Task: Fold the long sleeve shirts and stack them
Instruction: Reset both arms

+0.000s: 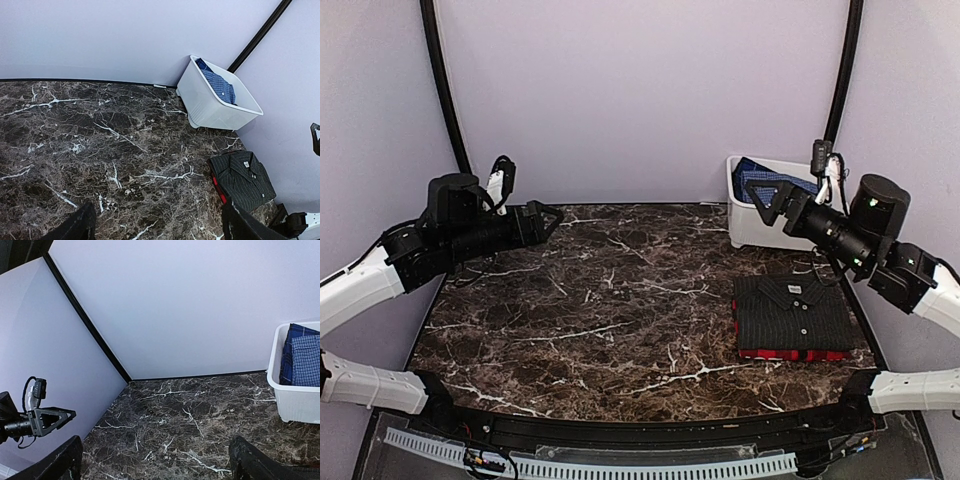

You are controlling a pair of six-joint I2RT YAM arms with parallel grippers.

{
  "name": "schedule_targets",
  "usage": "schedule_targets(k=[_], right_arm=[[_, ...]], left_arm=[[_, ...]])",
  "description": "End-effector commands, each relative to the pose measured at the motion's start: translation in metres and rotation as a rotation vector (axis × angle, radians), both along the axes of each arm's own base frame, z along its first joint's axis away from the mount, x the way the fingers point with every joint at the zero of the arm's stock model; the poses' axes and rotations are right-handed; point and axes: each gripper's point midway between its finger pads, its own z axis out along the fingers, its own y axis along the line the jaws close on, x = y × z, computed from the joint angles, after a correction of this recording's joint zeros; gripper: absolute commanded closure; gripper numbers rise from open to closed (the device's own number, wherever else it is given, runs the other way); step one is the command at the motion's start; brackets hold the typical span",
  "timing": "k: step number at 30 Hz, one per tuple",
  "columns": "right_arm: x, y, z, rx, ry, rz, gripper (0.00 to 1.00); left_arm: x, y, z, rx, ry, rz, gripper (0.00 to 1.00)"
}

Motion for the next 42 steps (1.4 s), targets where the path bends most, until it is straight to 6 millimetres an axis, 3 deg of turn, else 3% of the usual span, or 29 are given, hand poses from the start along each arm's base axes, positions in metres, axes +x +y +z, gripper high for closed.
schedule_targets(k=[1,42], right_arm=[[0.0019,0.0011,0.0023,0.011,-0.02,-0.009,0.01],[0.0043,0.0071,-0.0051,-0.008,-0.007,0.006,0.01]], left_arm=[[0.0007,0.0031,0.0126,-0.013,-0.041,0.007,0.15],[0.0008,0.0012,0.0064,-0.011,-0.03,0.0,0.15]])
